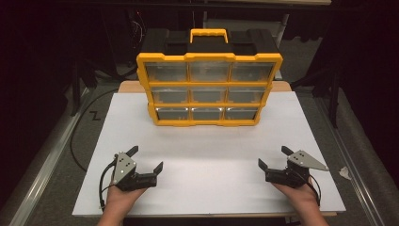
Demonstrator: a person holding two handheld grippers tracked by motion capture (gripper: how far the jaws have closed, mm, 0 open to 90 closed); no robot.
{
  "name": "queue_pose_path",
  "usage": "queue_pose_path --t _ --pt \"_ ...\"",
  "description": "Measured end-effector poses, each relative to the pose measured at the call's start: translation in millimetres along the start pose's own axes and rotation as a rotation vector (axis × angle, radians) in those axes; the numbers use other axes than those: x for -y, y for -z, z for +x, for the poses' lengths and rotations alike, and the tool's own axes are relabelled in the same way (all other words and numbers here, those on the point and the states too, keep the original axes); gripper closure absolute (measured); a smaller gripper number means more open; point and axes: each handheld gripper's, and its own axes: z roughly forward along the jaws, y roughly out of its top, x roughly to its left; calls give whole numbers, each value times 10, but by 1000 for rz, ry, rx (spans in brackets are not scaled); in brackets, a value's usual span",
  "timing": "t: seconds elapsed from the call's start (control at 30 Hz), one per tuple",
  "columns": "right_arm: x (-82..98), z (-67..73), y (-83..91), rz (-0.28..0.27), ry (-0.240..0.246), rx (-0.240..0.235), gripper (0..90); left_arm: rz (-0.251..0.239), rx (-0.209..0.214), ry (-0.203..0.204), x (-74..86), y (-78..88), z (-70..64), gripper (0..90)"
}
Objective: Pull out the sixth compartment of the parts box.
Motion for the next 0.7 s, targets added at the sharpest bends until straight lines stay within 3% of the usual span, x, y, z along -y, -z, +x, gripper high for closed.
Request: queue_pose_path --t 0.7 --pt "6 9 -7 -1 5 -9 10 3 10 30 17 -5 24 3"
